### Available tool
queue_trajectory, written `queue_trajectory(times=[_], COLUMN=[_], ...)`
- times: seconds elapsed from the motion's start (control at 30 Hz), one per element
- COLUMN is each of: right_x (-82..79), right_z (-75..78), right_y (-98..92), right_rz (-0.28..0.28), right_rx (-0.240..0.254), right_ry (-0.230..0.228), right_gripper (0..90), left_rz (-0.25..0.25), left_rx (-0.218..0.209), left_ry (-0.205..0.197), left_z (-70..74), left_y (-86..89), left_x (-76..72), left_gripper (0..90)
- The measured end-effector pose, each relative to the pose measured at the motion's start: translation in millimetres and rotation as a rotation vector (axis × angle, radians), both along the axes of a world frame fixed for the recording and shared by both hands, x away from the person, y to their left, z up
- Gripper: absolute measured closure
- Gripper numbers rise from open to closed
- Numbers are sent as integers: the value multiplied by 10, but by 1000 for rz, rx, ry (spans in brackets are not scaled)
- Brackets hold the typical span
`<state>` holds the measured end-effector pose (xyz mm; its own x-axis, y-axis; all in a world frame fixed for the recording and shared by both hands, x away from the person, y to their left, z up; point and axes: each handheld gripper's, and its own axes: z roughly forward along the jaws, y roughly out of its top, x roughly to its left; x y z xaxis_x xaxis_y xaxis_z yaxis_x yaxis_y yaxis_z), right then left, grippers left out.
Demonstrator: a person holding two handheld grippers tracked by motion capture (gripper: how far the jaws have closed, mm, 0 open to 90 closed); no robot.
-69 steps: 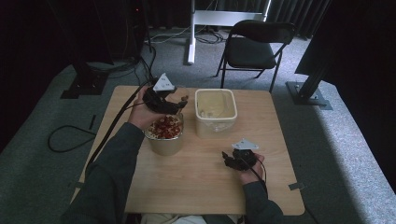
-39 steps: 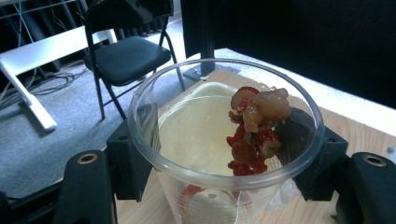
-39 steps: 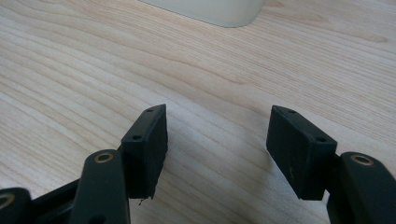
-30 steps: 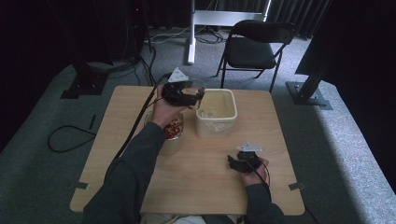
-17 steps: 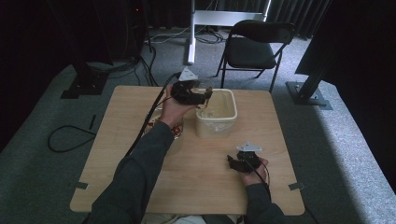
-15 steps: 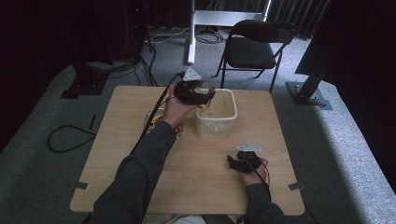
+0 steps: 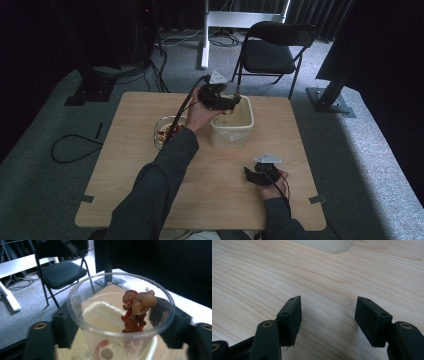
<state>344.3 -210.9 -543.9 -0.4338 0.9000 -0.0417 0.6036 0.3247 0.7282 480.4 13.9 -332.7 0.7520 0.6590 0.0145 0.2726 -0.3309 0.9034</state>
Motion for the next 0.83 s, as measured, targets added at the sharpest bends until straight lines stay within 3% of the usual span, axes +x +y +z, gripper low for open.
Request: queue_trajectory(times=[0.03, 0.1, 0.17, 0.4, 0.63, 0.83], right_x=[-1, -4, -4, -5, 0, 8], right_z=[0, 0, 0, -1, -3, -7], right_y=[-1, -2, -4, -5, -8, -14], right_rz=[0, 0, 1, -2, -5, -6], right_rx=[-1, 0, 0, 0, 5, 6], right_ry=[-1, 0, 0, 1, 2, 1], right_gripper=[378, 378, 377, 373, 367, 351], left_rz=[10, 0, 8, 11, 40, 51], left_rx=[-5, -22, -11, -9, -10, 13], left_ry=[2, 14, 10, 2, -21, -21], left_z=[-5, -17, -22, 8, 91, 117], left_y=[6, 26, 37, 153, 386, 534], left_x=[13, 34, 30, -11, -48, -55], left_gripper=[164, 148, 134, 144, 163, 164])
